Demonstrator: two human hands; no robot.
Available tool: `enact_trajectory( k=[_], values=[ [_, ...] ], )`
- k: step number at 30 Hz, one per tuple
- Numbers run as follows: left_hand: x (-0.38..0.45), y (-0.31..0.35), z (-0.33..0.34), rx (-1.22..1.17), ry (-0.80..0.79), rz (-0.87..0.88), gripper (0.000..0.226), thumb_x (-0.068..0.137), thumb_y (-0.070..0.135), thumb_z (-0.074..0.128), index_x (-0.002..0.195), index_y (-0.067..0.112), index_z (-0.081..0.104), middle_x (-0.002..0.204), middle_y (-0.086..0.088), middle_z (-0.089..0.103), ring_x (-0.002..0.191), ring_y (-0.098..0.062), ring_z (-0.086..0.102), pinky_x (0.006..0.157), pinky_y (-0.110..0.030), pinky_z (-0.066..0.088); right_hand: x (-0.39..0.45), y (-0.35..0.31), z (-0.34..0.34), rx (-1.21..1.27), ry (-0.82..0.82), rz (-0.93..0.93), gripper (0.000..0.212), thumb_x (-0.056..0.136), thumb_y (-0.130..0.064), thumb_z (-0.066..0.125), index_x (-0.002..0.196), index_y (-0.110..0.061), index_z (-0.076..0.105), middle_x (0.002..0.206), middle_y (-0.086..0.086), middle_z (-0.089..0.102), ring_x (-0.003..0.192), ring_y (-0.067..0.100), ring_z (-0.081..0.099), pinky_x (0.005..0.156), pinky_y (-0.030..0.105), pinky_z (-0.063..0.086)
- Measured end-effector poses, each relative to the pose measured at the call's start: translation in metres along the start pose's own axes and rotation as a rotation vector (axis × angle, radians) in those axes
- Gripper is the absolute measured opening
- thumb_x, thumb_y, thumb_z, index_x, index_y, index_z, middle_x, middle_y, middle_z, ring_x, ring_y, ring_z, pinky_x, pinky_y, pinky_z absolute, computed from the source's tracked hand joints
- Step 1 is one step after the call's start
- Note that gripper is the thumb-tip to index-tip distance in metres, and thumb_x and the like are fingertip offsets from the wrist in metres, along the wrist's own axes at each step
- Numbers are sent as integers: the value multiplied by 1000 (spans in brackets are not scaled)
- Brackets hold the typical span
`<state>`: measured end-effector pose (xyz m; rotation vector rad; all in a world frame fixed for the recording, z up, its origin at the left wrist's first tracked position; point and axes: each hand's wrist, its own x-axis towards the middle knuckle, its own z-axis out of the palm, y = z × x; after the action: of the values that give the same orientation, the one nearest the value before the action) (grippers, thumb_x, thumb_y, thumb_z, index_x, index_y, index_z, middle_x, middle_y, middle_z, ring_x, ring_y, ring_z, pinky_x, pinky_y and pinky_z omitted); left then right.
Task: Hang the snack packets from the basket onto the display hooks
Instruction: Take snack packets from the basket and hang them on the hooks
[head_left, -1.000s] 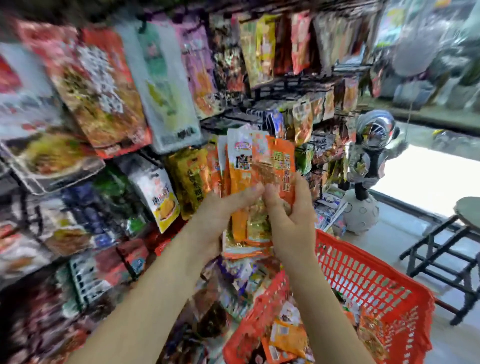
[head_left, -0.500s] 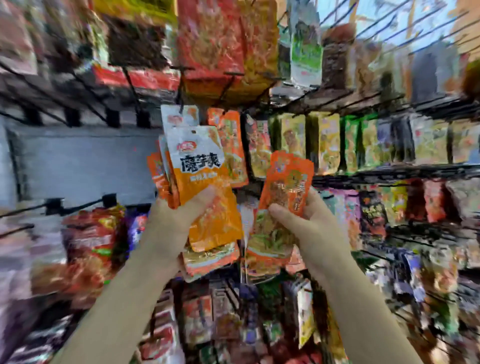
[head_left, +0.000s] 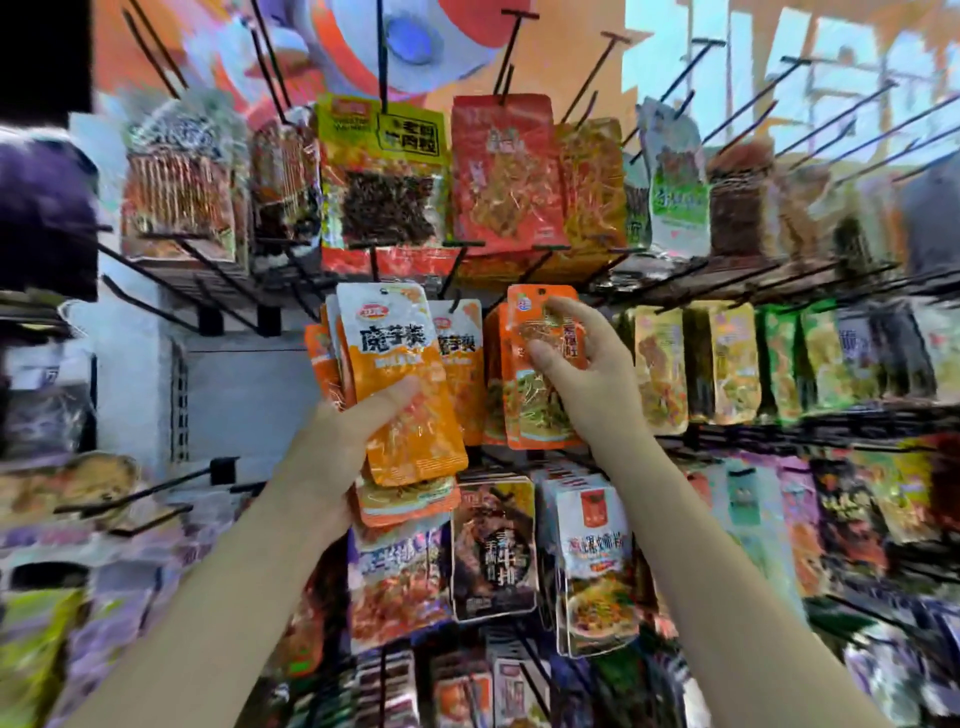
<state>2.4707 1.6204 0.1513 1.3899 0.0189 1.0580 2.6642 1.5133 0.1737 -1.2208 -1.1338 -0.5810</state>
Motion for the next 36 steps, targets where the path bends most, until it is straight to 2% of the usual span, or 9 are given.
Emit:
enact_trajectory(
  k=[6, 10, 14, 16, 19, 24, 27, 32, 36],
  values=[
    [11, -2, 1, -18, -31, 6, 26, 85, 16, 70, 111, 18, 71, 104, -8, 78, 90, -28, 76, 67, -39, 63, 10, 8, 5, -17, -57, 1, 54, 96, -20, 68, 145, -21, 47, 135, -13, 49, 123, 0, 42, 91, -7, 23],
    [11, -1, 6, 26, -49, -19, 40, 73, 25, 73, 113, 21, 69, 104, -6, 78, 91, -27, 76, 77, -42, 58, 10, 10, 1, 15, -66, 37, 55, 97, -24, 66, 148, -27, 44, 138, -20, 42, 125, -3, 32, 101, 11, 26],
    [13, -2, 7, 36, -37, -21, 34, 80, 23, 71, 113, 21, 69, 104, -6, 78, 91, -26, 76, 75, -41, 59, 9, 10, -2, 4, -42, 20, 50, 98, -22, 65, 145, -29, 49, 146, -13, 48, 118, -14, 38, 83, -9, 27],
    [14, -3, 8, 32, -34, -36, 26, 86, 21, 69, 112, 20, 69, 104, -6, 78, 91, -26, 76, 72, -40, 61, 9, 9, -2, 6, -44, 24, 50, 98, -20, 64, 144, -29, 49, 144, -12, 48, 108, -21, 42, 76, -9, 31],
    [14, -4, 10, 40, -17, -50, 26, 88, 20, 68, 114, 20, 69, 105, -7, 78, 92, -27, 76, 75, -41, 60, 12, 9, -2, -6, -64, 23, 58, 97, -24, 66, 150, -30, 42, 153, -11, 43, 134, 0, 38, 92, 2, 29],
    [13, -5, 12, 22, -35, -48, 30, 86, 21, 68, 115, 19, 69, 104, -7, 78, 89, -26, 76, 68, -38, 62, 12, 13, -3, -68, -118, 61, 65, 96, -33, 68, 153, -28, 37, 156, -8, 41, 142, 11, 35, 103, 20, 29],
    [13, -5, 13, 14, -44, -37, 34, 80, 23, 69, 114, 20, 69, 103, -6, 78, 88, -25, 77, 68, -38, 61, 12, 21, -1, -130, -125, 92, 58, 95, -37, 67, 149, -29, 45, 150, -3, 47, 138, 15, 41, 99, 21, 32],
    [17, -9, 14, 26, -37, -46, 28, 86, 21, 69, 113, 20, 69, 102, -5, 78, 88, -25, 77, 63, -34, 63, 14, 33, 7, -651, 35, -92, 41, 90, -45, 71, 128, -28, 68, 114, 6, 45, 113, 27, 45, 84, 33, 37],
    [20, -12, 15, 42, -30, -64, 24, 90, 20, 68, 114, 19, 69, 106, -7, 78, 92, -27, 76, 73, -39, 62, 17, 34, 15, -686, -86, -86, 47, 94, -41, 68, 137, -24, 61, 106, 7, 51, 106, 29, 52, 81, 35, 41]
  ],
)
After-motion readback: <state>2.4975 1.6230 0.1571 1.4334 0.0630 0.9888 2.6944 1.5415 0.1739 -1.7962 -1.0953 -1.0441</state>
